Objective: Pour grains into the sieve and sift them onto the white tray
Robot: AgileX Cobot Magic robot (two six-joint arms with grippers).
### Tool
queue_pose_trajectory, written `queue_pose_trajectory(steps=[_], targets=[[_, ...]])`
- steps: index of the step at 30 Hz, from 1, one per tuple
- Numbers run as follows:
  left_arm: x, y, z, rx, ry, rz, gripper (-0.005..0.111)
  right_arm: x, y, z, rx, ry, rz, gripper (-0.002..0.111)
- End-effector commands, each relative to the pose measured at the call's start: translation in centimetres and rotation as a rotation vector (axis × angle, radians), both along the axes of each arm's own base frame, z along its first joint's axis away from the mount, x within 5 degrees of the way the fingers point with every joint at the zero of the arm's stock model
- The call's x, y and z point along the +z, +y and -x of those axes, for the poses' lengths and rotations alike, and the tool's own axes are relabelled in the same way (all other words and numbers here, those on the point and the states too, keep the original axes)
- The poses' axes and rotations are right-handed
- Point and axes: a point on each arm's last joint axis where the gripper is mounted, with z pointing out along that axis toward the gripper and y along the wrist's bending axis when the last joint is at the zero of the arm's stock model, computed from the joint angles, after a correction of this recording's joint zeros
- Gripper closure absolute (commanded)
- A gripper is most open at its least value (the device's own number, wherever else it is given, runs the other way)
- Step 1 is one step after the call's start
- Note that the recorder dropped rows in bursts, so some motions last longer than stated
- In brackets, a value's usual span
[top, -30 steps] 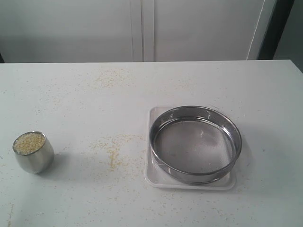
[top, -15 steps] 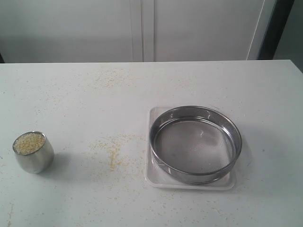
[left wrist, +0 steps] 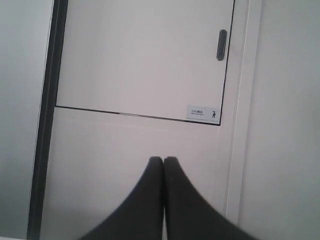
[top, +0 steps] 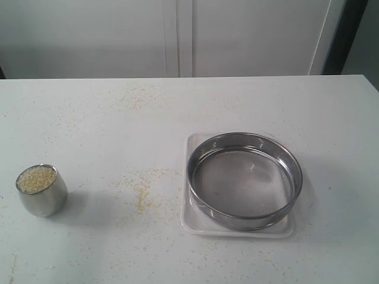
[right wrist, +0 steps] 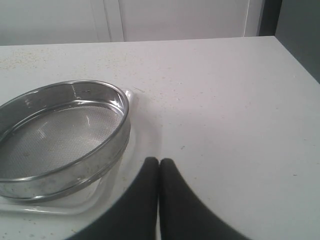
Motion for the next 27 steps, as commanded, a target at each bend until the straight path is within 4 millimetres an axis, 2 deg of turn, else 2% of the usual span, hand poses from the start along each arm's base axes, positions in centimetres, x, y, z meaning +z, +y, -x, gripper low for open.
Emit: queue_pose_trajectory(steps=[1, 5, 10, 13, 20, 27], targets=[[1.3, -0.1, -2.0, 0.006, 0.070, -0.024, 0.107, -0.1, 0.0, 0.0, 0.005, -0.005, 0.009, 0.108], [2.3, -0.1, -4.1, 0.004, 0.132, -0.033, 0.107, -0.1, 0.0, 0.0, 0.005, -0.005, 0.009, 0.108], [3.1, -0.9, -6.6, -0.009, 0.160, -0.244, 0.107, -0.1, 0.0, 0.0, 0.005, -0.005, 0.009, 0.108], [3.4, -1.4, -8.0, -0.066, 0.168, -0.242, 0.107, -0.1, 0.0, 0.0, 0.005, -0.005, 0.009, 0.108], [2.3, -2.6, -10.5, -0.216, 0.144, -0.221, 0.107, -0.1, 0.0, 0.0, 0.005, -0.005, 0.009, 0.108], [0.8, -3.8, -12.4, -0.340, 0.147, -0.284, 0.107, -0.1, 0.0, 0.0, 0.005, -0.005, 0.009, 0.108]])
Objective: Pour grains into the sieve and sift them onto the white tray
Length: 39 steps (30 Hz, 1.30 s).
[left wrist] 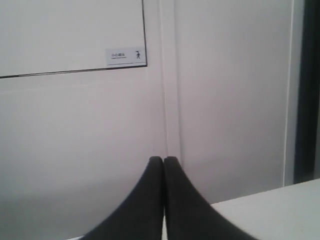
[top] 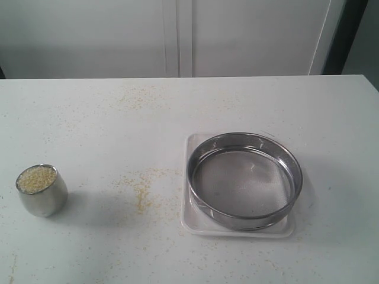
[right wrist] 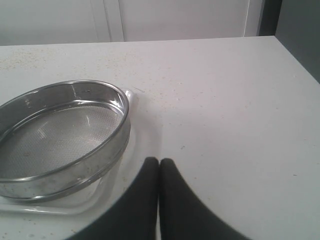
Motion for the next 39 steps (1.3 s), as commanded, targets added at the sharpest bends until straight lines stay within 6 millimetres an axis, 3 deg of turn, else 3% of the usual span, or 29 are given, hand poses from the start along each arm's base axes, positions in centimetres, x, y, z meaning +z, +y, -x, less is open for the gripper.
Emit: queue_pose_trajectory(steps=[1, 7, 12, 25, 29, 31, 34, 37, 39], targets=[[-0.9, -0.8, -0.9, -0.083, 0.010, -0.064, 0.107, -0.1, 0.0, 0.0, 0.005, -0.005, 0.009, 0.108], [-5.5, -1.0, -1.5, -0.115, 0.136, -0.047, 0.107, -0.1, 0.0, 0.0, 0.005, -0.005, 0.009, 0.108], [-8.0, -1.0, -1.8, -0.133, 0.176, 0.048, 0.107, -0.1, 0.0, 0.0, 0.005, -0.005, 0.009, 0.108], [-13.1, -1.1, -2.6, -0.127, 0.324, -0.062, 0.107, -0.1, 0.0, 0.0, 0.005, -0.005, 0.009, 0.108], [-13.7, -1.6, -2.6, -0.189, 0.315, -0.130, 0.106, -0.1, 0.0, 0.0, 0.005, -0.005, 0.009, 0.108], [-14.1, -1.6, -2.7, -0.191, 0.331, -0.134, 0.100, -0.1, 0.0, 0.0, 0.005, -0.005, 0.009, 0.108], [-14.4, -1.6, -2.8, -0.192, 0.346, -0.132, 0.074, -0.1, 0.0, 0.0, 0.005, -0.005, 0.009, 0.108], [-14.8, -1.6, -2.8, -0.187, 0.378, -0.121, 0.029, -0.1, 0.0, 0.0, 0.005, -0.005, 0.009, 0.108], [-14.8, -1.5, -2.9, -0.177, 0.385, -0.100, 0.007, -0.1, 0.0, 0.0, 0.005, -0.005, 0.009, 0.108]])
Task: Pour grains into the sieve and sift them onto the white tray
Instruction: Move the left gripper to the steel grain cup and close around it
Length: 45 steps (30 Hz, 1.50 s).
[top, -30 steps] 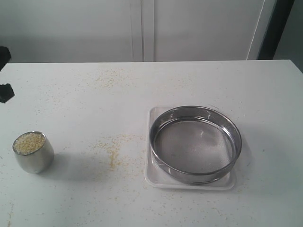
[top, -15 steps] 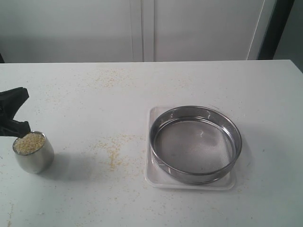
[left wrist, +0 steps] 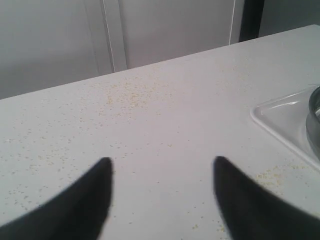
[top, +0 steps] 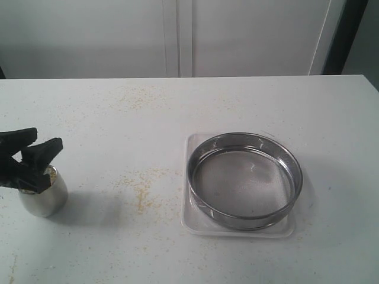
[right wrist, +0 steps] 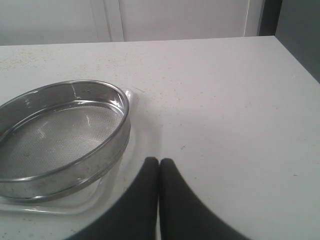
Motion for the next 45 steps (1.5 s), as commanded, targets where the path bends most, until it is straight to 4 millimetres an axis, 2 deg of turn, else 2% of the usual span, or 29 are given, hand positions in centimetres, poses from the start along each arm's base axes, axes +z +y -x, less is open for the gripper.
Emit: queue_pose_trajectory(steps=[1, 8, 45], targets=[[-0.3, 0.2, 0.1, 0.027, 0.032, 0.025, 0.003, -0.1, 0.0, 0.0, 0.005, -0.005, 0.009, 0.108], [-1.0, 0.8, -0.1, 0.094, 0.116, 0.017, 0.002, -0.1, 0.0, 0.0, 0.005, -0.005, 0.009, 0.108], [-5.9, 0.3, -0.5, 0.016, 0.259, -0.040, 0.002, -0.1, 0.0, 0.0, 0.005, -0.005, 0.009, 0.108]])
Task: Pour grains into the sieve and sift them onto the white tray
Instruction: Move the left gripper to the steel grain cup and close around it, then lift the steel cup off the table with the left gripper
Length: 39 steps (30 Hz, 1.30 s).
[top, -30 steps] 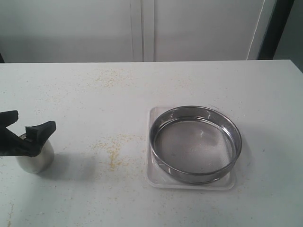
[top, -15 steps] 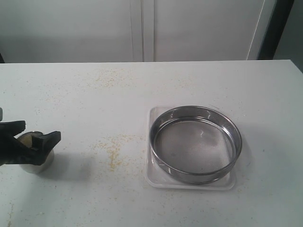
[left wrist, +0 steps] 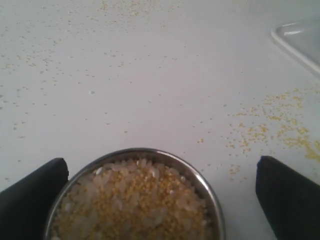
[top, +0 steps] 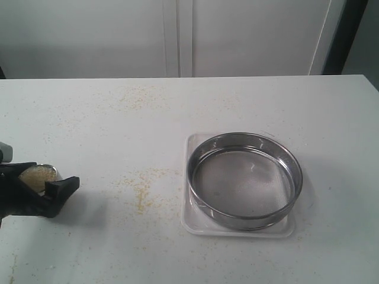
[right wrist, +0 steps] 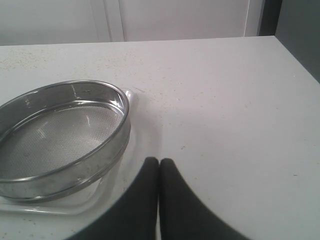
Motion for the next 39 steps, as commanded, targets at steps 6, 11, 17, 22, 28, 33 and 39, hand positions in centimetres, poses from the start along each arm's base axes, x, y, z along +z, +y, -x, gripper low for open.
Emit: queue_pose_trajectory(steps=[6, 11, 17, 22, 28, 33, 39], targets=[[-0.9, 0.0, 0.2, -0.010, 0.034, -0.007, 0.002, -0.1, 0.0, 0.0, 0.005, -0.005, 0.009, 0.108], [-1.6, 0.0, 0.3, -0.010, 0.061, -0.009, 0.002, -0.1, 0.0, 0.0, 0.005, -0.005, 0.009, 0.108], [-2.5, 0.0, 0.3, -0.019, 0.087, -0.022, 0.013, -0.1, 0.0, 0.0, 0.005, -0.005, 0.009, 0.108], [-2.4, 0.0, 0.3, -0.029, 0.071, -0.034, 0.021, -0.1, 0.0, 0.0, 0.005, -0.005, 0.009, 0.108], [-2.5, -0.1, 0.3, -0.032, 0.066, -0.030, 0.021, -0.1, 0.0, 0.0, 0.005, -0.005, 0.009, 0.108], [-3.2, -0.1, 0.3, -0.040, 0.085, -0.045, 0.020, -0.1, 0.0, 0.0, 0.005, -0.005, 0.009, 0.108], [-3.6, 0.0, 0.3, -0.036, 0.097, -0.049, 0.020, -0.1, 0.0, 0.0, 0.005, -0.005, 0.009, 0.108]])
